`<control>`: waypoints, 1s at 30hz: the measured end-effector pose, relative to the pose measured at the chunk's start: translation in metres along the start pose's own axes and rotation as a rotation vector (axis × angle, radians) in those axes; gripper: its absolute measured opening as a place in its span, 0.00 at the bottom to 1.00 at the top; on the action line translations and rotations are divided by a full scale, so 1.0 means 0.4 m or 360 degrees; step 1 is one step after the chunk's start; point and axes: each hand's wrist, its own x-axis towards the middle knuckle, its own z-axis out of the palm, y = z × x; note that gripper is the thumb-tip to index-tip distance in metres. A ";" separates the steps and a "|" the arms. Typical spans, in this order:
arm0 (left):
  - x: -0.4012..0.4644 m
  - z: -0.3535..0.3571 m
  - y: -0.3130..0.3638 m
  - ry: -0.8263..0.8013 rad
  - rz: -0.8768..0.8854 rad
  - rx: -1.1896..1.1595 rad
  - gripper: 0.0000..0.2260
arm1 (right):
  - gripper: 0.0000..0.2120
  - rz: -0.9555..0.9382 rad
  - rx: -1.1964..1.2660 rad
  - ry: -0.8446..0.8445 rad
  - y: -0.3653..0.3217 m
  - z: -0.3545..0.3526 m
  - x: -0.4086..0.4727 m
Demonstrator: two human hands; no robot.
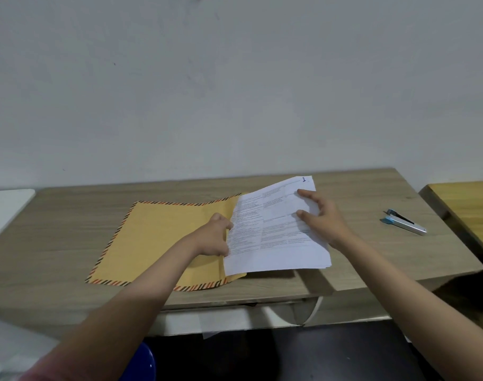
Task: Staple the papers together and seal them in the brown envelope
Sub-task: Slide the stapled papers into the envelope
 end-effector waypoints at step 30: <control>-0.030 0.110 -0.003 0.0312 -0.0042 -0.0469 0.32 | 0.21 0.0313 -0.0227 -0.0189 0.024 0.146 0.010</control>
